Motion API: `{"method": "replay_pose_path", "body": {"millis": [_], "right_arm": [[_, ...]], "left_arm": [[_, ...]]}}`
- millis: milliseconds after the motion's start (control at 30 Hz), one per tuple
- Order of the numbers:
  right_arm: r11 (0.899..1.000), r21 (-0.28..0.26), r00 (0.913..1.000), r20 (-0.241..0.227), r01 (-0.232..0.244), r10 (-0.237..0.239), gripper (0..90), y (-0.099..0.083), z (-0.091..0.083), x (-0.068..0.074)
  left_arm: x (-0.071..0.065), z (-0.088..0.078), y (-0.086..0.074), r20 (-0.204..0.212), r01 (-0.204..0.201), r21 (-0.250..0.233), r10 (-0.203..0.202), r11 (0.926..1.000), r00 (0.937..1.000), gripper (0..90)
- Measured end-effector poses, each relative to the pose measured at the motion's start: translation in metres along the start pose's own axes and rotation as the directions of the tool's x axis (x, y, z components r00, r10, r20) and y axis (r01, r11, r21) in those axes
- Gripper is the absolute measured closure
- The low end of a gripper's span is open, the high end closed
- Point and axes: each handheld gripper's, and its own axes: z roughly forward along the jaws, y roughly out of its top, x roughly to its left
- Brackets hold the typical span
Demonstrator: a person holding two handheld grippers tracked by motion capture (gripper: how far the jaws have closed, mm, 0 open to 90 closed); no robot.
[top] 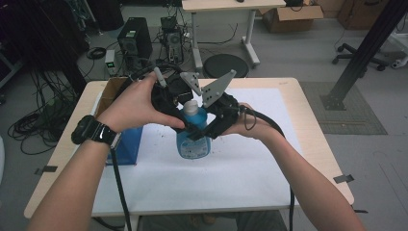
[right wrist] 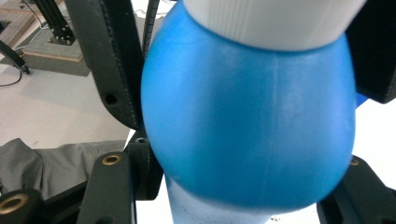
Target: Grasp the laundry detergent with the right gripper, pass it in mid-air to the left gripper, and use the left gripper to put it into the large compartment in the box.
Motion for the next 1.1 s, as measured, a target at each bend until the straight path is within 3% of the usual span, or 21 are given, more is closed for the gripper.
{"method": "replay_pose_path", "body": {"millis": [367,800,1100], "right_arm": [[1.0,0.005,1.0,-0.001,0.002,-0.002,43.0,-0.0008,0.0011,0.0],[1.0,0.017,1.0,-0.004,0.003,-0.003,43.0,-0.0016,0.0019,0.0001],[1.0,0.021,1.0,-0.006,0.003,-0.003,42.9,-0.0023,0.0028,-0.0005]], "left_arm": [[-0.0002,0.0021,0.0012,-0.005,-0.001,0.021,0.001,0.9998,1.0,26.0],[-0.0013,0.0043,0.0042,0.026,-0.01,0.035,0.009,0.9993,0.9996,36.7],[-0.0004,0.0036,0.0058,0.028,0.004,0.055,-0.006,0.9985,0.9996,37.8]]}}
